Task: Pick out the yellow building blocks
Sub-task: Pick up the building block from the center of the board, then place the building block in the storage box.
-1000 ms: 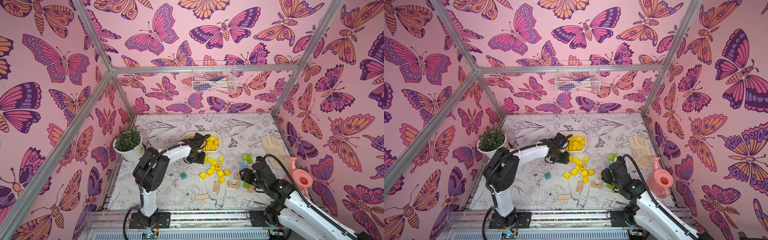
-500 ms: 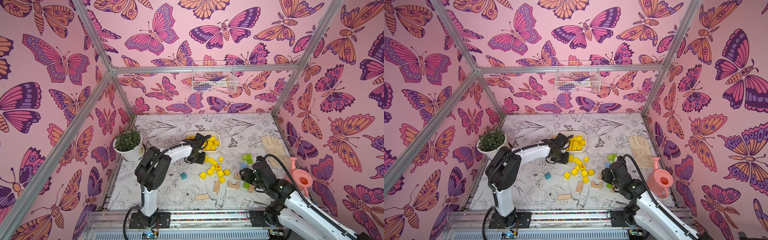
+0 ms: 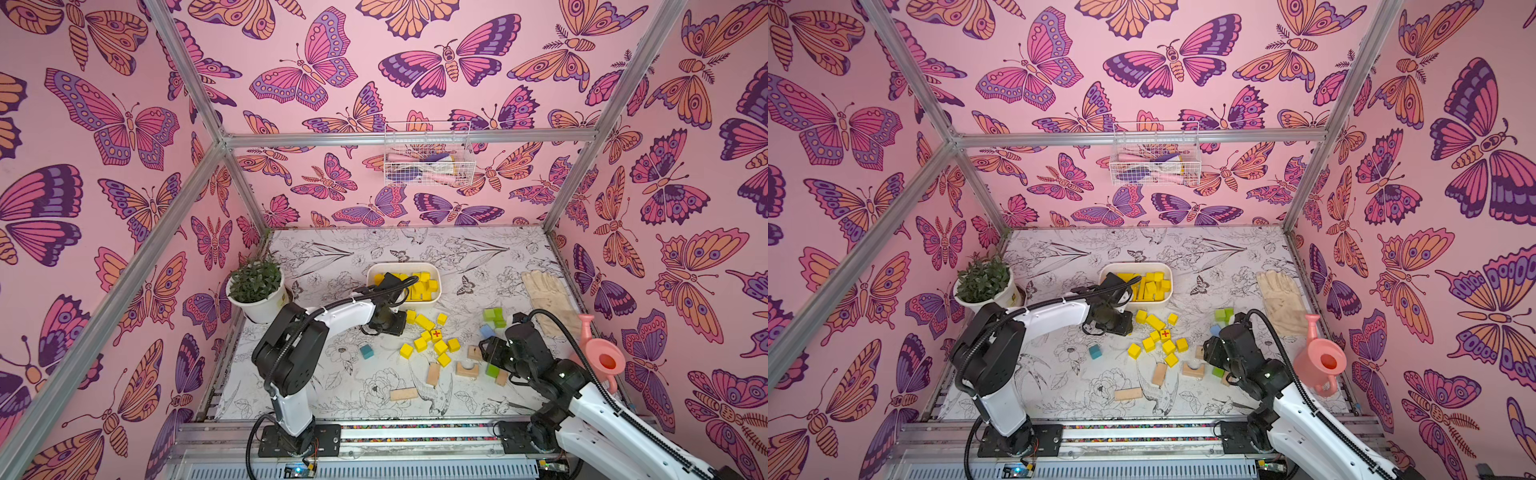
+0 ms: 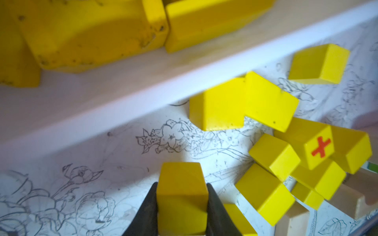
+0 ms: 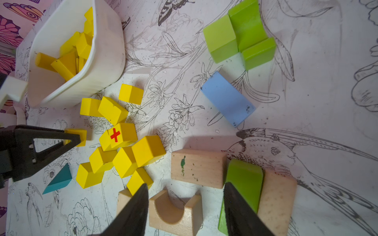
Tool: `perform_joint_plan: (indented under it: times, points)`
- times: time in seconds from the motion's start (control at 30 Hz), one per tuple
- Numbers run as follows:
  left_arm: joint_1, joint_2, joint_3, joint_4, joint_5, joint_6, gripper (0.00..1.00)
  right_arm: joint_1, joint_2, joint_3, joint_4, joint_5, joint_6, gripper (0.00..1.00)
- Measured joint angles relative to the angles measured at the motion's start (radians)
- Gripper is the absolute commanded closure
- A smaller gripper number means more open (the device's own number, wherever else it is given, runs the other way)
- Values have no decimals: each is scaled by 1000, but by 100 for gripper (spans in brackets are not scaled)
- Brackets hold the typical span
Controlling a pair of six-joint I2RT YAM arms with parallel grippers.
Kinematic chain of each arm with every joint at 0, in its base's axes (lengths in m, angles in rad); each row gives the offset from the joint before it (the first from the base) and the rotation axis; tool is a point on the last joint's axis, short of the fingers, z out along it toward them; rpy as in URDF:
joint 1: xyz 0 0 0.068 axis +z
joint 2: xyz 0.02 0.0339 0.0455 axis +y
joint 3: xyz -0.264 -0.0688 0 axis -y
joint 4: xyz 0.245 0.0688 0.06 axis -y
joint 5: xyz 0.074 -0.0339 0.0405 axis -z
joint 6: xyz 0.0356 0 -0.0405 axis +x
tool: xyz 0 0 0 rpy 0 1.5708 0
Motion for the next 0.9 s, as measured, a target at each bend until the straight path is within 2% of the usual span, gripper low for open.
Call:
perform_joint_plan:
  times: [0.17, 0.33, 0.53, 0.9]
  points:
    - [25, -154, -113, 90, 36, -4, 74, -3, -11, -5, 0, -1, 0, 41]
    - [112, -227, -147, 137, 84, -34, 72, -8, -10, -6, 1, -5, 0, 40]
    - [206, -223, -141, 156, 148, -76, 72, -14, 3, -6, 5, -8, 0, 41]
    - [256, -108, 8, 105, 148, -88, 70, -27, -5, -11, 8, -19, 0, 40]
